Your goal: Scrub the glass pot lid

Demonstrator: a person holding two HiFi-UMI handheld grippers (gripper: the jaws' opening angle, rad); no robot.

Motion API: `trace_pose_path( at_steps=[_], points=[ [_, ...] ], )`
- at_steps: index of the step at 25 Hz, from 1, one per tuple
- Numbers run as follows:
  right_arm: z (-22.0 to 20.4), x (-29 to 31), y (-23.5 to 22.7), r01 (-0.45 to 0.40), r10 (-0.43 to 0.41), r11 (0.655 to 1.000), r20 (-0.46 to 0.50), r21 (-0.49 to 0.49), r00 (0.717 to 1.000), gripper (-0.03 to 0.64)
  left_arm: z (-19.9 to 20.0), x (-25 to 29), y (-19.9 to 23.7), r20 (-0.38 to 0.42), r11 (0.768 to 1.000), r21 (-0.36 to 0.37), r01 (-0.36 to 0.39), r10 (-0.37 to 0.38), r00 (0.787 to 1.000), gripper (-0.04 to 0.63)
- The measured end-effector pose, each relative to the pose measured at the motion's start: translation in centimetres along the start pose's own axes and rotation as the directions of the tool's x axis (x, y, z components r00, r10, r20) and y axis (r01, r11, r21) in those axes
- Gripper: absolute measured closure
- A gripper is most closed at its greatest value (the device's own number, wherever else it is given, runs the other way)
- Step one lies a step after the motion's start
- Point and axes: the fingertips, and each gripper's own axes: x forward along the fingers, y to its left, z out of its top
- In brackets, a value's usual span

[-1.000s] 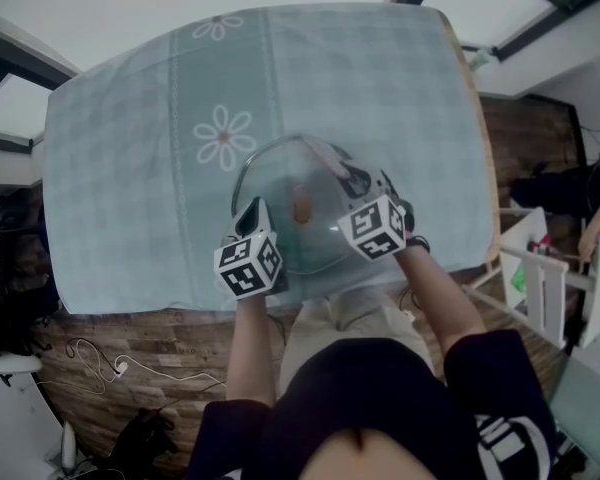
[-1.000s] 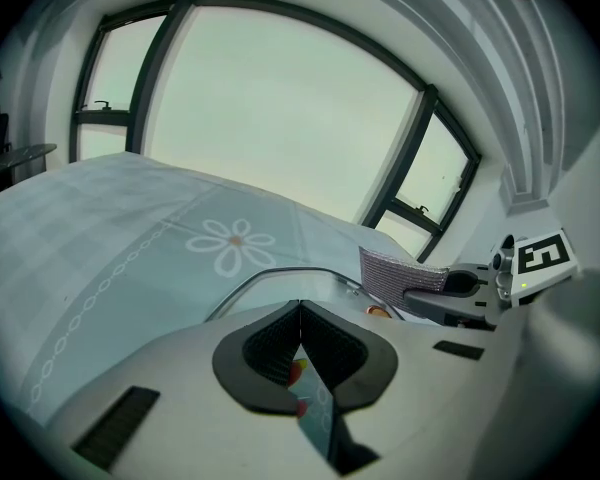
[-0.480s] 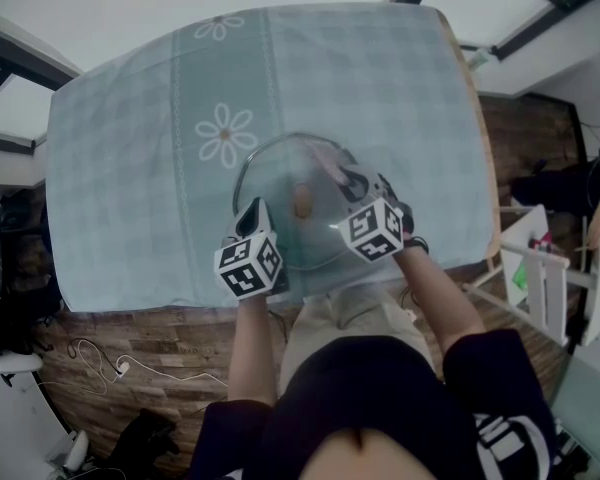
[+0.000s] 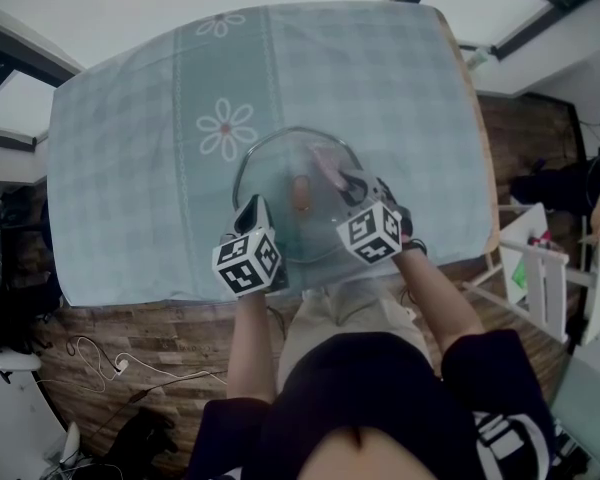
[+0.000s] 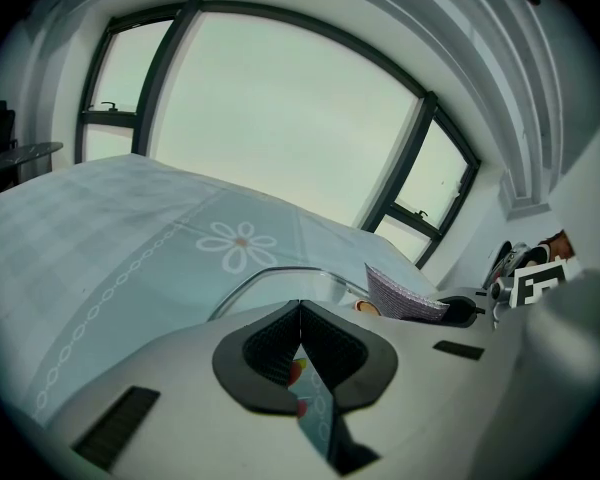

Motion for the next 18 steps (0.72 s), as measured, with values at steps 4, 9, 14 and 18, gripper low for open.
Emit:
trace_pose_path(
  at_steps=[4,9,14,18],
  points=[
    [-0.2,-0.3,0.7,-0.004,0.004,1.0,-0.003,0.001,1.0,0.537,-0.2,-0.5,0.1,0.0,1.0,-0.001,-0.001,0.001,1.0,0.595],
    [-0.6,-0.9,1.5,-0.015,0.015,1.0,-0.011,-0.004,1.0,0.537,-0.5,-1.2,0.0,0.001,1.0,0.003,-0.002,0.002,1.0,0.595],
    [-1.2,-1.5,2.3,-0.021,0.02,1.0,-0.019,-0.018,1.0,0.537,-0.9,-2.0,-0.3,0.005,1.0,0.008,0.0,0.0,1.0,0.594],
    [-1.6,-2.0,3.1,-0.025,0.024,0.999,-0.027,-0.028,0.999,0.537,-1.2,-2.6,-0.2,0.007,1.0,0.008,0.001,-0.001,1.0,0.595]
  ],
)
